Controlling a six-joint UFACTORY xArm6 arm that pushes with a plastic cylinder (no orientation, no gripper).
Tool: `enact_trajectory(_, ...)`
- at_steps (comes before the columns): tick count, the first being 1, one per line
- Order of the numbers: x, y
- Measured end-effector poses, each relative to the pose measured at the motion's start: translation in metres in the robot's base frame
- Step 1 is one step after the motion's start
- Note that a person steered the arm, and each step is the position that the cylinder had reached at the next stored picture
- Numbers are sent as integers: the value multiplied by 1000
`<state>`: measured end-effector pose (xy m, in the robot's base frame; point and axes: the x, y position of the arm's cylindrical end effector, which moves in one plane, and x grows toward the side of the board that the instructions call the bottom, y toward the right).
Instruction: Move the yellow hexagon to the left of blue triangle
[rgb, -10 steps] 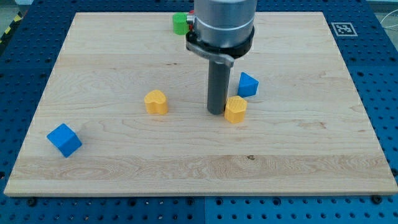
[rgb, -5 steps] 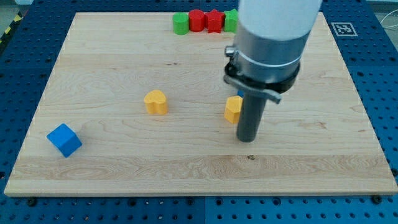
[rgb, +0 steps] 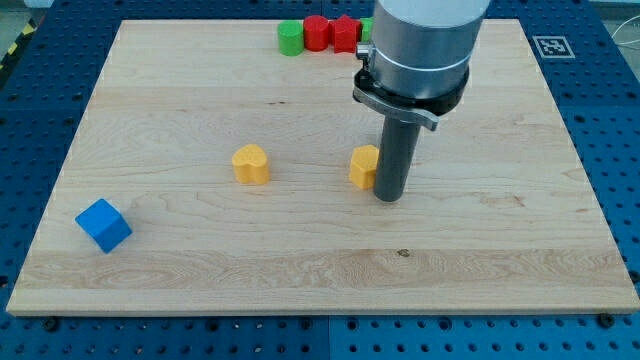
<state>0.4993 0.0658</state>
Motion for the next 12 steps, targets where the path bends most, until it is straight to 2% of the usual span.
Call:
enact_trajectory(3, -29, -10)
enact_trajectory(6, -26, -8)
enact_trajectory(10, -19, -68)
enact_trajectory(12, -43, -68)
